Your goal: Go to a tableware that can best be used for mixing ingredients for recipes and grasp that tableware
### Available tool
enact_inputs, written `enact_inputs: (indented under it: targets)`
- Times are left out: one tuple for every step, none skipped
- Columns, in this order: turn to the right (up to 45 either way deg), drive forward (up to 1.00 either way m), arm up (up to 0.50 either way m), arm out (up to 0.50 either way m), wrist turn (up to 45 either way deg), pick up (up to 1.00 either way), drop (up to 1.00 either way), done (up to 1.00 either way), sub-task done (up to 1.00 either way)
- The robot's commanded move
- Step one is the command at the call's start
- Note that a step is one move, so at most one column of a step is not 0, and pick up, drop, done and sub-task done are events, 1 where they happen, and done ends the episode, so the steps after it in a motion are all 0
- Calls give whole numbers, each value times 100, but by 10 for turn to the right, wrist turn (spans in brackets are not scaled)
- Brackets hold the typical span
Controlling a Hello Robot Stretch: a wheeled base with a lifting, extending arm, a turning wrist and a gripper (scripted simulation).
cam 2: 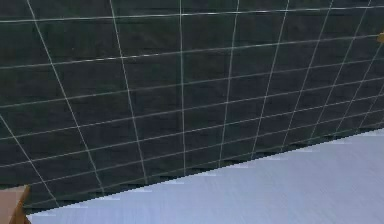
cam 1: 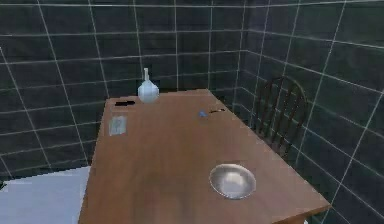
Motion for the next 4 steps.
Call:
enact_inputs:
  targets:
    - [-450,0,0,0,0,0,0,0,0]
    - [-270,0,0,0,0,0,0,0,0]
    - [0,0,50,0,0,0,0,0,0]
    - [0,0,38,0,0,0,0,0,0]
